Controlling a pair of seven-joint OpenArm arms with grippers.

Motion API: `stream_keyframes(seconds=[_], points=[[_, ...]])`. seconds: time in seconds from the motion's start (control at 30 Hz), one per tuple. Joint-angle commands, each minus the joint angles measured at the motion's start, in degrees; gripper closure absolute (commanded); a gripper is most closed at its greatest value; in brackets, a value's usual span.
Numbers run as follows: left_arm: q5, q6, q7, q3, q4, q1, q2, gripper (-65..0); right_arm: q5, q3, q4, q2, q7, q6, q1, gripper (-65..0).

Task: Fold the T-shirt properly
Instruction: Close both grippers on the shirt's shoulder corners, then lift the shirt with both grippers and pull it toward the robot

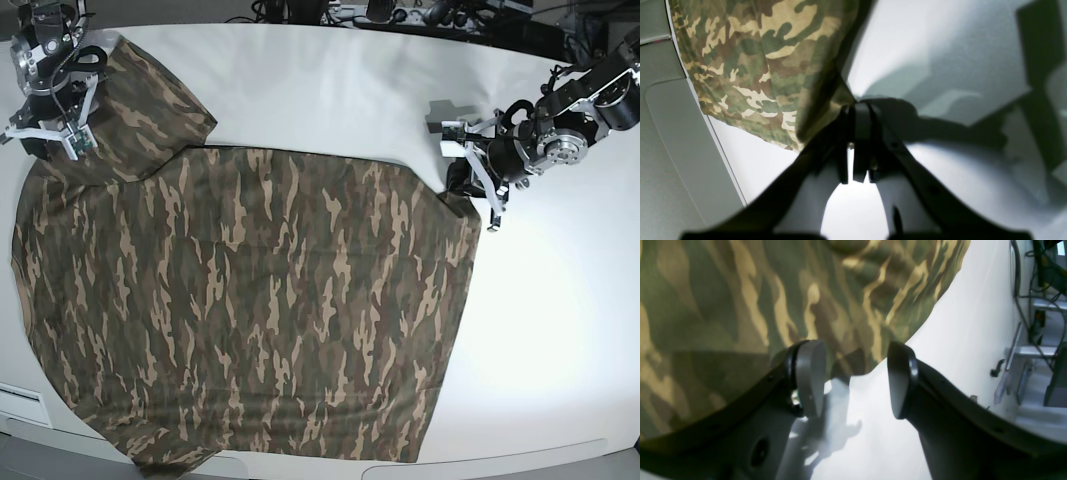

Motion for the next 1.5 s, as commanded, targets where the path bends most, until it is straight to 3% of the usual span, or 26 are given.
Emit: stream_keyframes(seconds=[0.0,0.13,0.5,0.6,0.73,0.83,0.93,1.03,1.1,1.47], points=[[-0.1,-0.2,0.1,-0.4,0.5,-0.5,-1.0,0.0,0.4,0.5,0.4,0.9,1.0,-0.6,0.4,-32.2],[-0.1,-0.2,0.1,-0.4,0.5,-0.5,-0.9,0.0,2.7,0.5,-2.8,0.9,1.1,1.6,2.2,-32.2],[-0.1,-0.2,0.1,-0.4,0.5,-0.5,-1.0,0.0,2.8,0.5,-7.0,0.9,1.8,1.8,6.7,-32.1],[-0.1,-0.2,0.1,-0.4,0.5,-0.5,-0.9,0.0,5.7,0.5,-7.2,0.9,2.1,2.0,7.1,-31.0],[-0.1,-0.2,0.1,-0.4,0.5,-0.5,-0.9,0.0,6.8,0.5,-7.2,0.9,2.0,1.8,7.1,-20.1],[-0.1,-0.2,0.1,-0.4,0.5,-0.5,-0.9,0.0,6.8,0.5,-7.2,0.9,1.8,-0.2,7.1,0.0],[0.1,3.4,0.9,-0.4,0.5,-0.5,-1.0,0.0,5.7,0.5,-6.9,0.9,1.3,-4.1,7.1,0.0],[0.1,9.5,4.1,-0.4,1.4,-0.5,-1.0,0.0,3.1,0.5,-5.6,0.9,0.0,-6.3,7.1,0.0],[0.1,11.7,6.5,-0.4,2.8,-0.5,-1.0,0.0,2.0,0.5,-4.6,0.9,-1.4,-6.7,7.0,0.0],[0.1,12.5,9.9,-0.4,12.3,-0.4,-6.1,0.0,2.2,0.5,4.3,0.9,-3.8,-5.9,2.9,0.0]])
